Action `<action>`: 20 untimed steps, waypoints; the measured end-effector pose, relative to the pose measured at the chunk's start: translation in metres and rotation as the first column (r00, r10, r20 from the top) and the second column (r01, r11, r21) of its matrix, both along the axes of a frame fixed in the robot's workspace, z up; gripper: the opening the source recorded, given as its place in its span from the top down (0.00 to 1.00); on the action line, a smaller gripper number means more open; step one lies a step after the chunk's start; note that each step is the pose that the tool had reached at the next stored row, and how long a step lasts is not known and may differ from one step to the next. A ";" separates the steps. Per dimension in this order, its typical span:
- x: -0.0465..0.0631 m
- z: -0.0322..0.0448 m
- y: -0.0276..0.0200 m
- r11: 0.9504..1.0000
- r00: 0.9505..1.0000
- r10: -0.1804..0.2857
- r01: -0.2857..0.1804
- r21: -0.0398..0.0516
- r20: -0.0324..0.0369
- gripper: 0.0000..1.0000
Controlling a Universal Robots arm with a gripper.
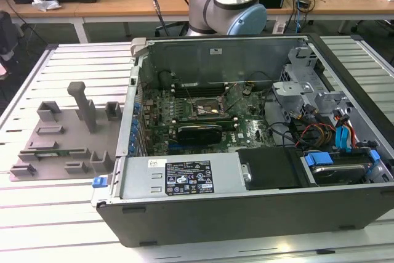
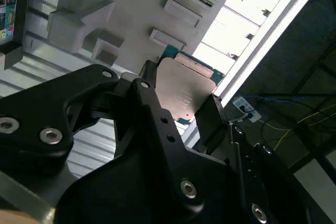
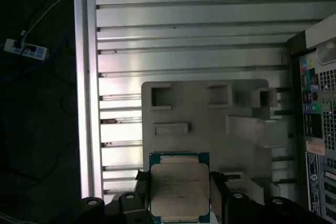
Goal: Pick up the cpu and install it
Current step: 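Pick up the cpu and move it towards the insertion slot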
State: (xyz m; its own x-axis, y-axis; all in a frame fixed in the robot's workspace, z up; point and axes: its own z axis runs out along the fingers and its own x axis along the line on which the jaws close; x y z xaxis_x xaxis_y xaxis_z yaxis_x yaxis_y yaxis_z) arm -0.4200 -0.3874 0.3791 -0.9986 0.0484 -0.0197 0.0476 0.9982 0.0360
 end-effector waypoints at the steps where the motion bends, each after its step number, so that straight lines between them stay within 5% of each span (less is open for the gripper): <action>1: 0.000 0.0125 0.0001 1.000 1.000 0.000 0.000 0.000 0.000 0.46; 2: 0.000 0.0323 0.0003 1.000 1.000 0.000 0.000 0.000 0.000 0.46; 20: 0.076 0.0322 0.0002 1.000 1.000 0.000 0.000 0.000 0.000 0.46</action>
State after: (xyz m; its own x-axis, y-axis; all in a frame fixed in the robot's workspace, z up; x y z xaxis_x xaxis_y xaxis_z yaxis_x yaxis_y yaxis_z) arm -0.3439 -0.3872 0.4114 -0.9986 0.0484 -0.0202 0.0476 0.9982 0.0360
